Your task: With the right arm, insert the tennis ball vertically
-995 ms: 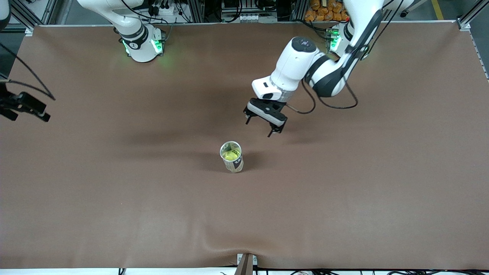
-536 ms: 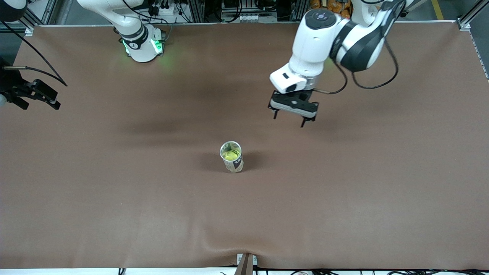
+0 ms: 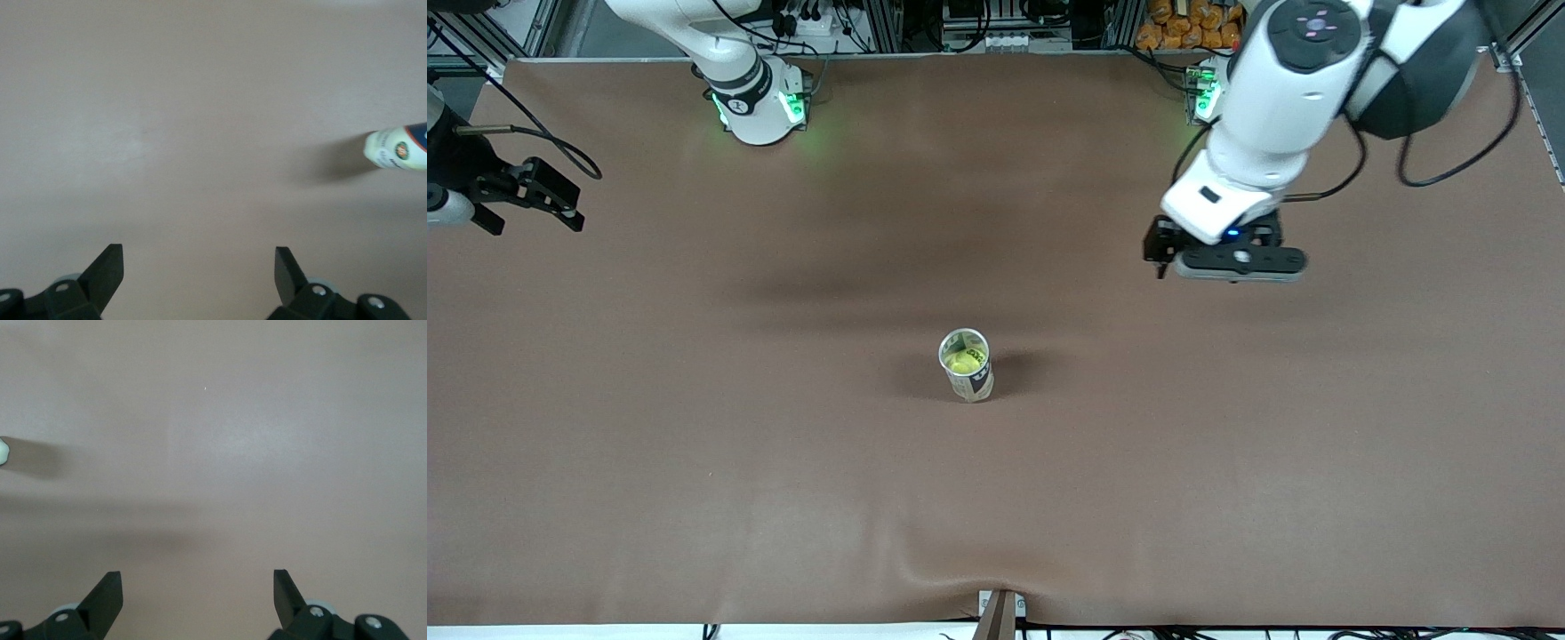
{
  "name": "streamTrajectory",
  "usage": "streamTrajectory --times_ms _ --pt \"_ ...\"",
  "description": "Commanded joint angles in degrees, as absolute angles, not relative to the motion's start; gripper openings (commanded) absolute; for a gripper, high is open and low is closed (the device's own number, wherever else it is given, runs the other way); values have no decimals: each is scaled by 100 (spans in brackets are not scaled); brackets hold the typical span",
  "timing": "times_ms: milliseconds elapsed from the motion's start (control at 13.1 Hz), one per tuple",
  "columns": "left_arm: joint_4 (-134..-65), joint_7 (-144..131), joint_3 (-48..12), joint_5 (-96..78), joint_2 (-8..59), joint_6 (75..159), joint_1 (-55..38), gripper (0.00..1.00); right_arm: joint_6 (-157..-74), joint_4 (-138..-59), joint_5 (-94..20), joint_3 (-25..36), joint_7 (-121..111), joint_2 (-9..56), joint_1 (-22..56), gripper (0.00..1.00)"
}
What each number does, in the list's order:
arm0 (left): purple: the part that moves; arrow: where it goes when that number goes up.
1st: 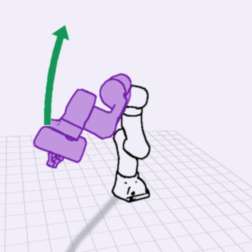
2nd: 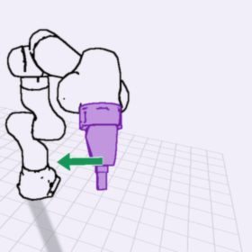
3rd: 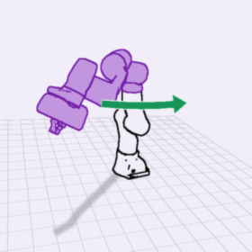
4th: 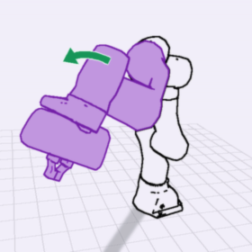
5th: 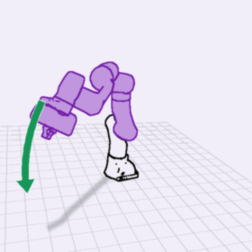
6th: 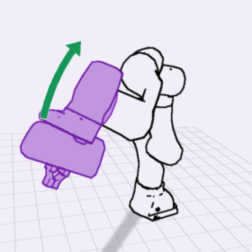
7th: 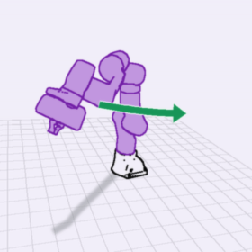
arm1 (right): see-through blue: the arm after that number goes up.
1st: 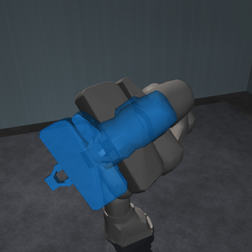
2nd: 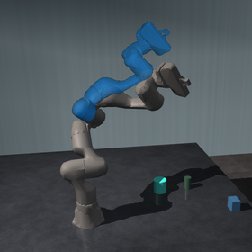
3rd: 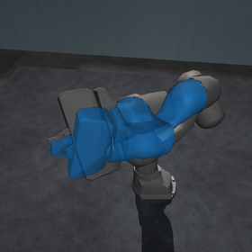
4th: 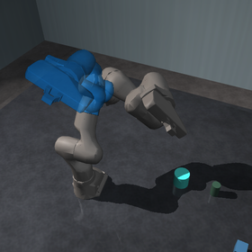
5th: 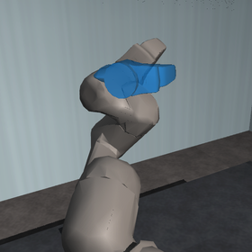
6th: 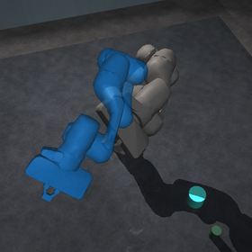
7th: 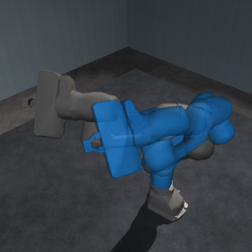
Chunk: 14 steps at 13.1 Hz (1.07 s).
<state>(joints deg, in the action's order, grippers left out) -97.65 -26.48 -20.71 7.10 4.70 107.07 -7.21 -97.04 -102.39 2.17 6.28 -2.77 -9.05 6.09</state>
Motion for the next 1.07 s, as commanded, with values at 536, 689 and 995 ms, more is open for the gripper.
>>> streamTrajectory --times_ms 536,689,995 --pt "-8719 -2523 -2127 589 501 9203 113 100 -9686 -9897 343 193 -246 -563 202 100" --pt "-8570 -2487 -2127 580 501 9053 289 100 -9659 -9861 325 150 -246 -545 106 100" --pt "-8438 -2453 -2101 501 510 8825 500 100 -9677 -9896 325 70 -246 -536 17 100"
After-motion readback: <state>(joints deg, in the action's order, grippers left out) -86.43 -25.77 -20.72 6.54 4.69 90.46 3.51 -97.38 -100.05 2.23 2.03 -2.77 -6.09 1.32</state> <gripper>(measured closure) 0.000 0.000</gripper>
